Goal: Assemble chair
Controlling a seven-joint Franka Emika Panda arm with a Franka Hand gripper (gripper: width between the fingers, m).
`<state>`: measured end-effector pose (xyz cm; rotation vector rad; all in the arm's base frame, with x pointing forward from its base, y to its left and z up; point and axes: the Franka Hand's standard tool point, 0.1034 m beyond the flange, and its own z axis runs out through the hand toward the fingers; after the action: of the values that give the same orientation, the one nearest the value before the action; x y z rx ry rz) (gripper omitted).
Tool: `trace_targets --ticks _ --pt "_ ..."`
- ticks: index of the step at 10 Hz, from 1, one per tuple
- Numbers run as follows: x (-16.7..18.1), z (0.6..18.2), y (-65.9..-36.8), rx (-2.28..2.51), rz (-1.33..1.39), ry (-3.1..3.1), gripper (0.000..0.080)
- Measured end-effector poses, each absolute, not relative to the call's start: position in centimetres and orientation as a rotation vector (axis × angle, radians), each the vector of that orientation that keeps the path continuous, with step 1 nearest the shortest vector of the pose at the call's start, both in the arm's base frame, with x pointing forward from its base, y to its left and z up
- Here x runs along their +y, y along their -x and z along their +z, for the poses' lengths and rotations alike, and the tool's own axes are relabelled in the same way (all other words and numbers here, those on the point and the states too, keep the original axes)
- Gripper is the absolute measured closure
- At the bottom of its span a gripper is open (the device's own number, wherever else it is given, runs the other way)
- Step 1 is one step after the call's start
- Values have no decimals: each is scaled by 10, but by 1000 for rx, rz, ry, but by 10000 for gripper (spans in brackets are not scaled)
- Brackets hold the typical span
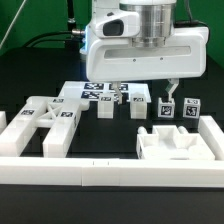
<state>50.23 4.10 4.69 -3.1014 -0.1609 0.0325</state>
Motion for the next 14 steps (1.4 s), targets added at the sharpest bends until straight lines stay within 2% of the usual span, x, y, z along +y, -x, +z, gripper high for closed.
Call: trace_targets --ticks 3,7,8,11,12,14 --pt "23 49 -482 -51 498 3067 151" --pt "26 48 -473 -58 990 2934 151" --pt "28 43 -481 -60 1036 2915 151" --pt "35 31 -481 -68 1311 2774 151" --pt "35 34 -473 -71 1432 2711 151" --pt "34 27 -476 -75 1465 2697 151"
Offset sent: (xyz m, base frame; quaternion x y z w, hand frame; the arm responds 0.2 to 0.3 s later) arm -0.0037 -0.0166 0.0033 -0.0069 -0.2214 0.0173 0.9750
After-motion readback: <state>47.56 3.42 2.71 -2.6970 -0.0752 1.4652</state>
